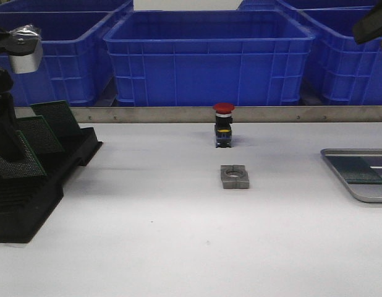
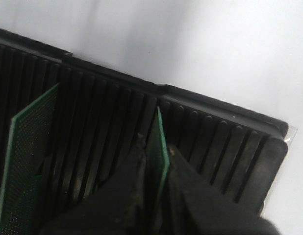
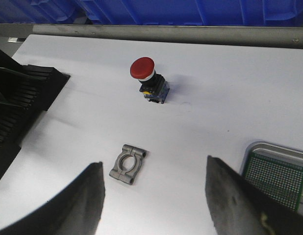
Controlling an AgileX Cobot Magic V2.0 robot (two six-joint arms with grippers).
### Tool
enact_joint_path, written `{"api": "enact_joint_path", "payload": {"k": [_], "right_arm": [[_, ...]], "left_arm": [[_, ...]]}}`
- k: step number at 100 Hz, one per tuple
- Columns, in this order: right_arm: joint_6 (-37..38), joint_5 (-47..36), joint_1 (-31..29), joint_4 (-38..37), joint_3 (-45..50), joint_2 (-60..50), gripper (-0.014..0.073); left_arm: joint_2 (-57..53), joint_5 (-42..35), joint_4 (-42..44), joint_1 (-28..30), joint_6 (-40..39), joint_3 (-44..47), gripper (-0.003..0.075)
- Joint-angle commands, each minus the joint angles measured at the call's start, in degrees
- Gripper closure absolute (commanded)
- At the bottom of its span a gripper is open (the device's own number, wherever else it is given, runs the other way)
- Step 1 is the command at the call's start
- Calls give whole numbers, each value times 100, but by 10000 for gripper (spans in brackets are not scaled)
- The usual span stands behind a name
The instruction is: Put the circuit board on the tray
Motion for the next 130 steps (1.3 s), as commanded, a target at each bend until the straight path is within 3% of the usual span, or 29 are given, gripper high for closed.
{"api": "enact_joint_path", "payload": {"k": [1,45,71,93,114,130], "right_arm": [[-71,57,-18,285,-127,-201,127],[-169,75,-18,285,-133,-201,127],[-492,463,-18,392,-133,-205,127],[-1829,1082,201,897,-133,-205,127],[-3631,978,1289,897,-133,-205,127],[-4241,843,2061,897,-133,-200,127]], "left_arm": [[-280,8,-177,2,-139,-141,741],[-1171,45,-283,2,-139,-141,741],[-1456,270,-1656,-91,256,-141,741],[-1456,482,-3016,-482,904,-141,741],[-1456,646,-3678,-707,1087,-141,740],[-1456,654,-3814,-865,1097,-141,740]]}}
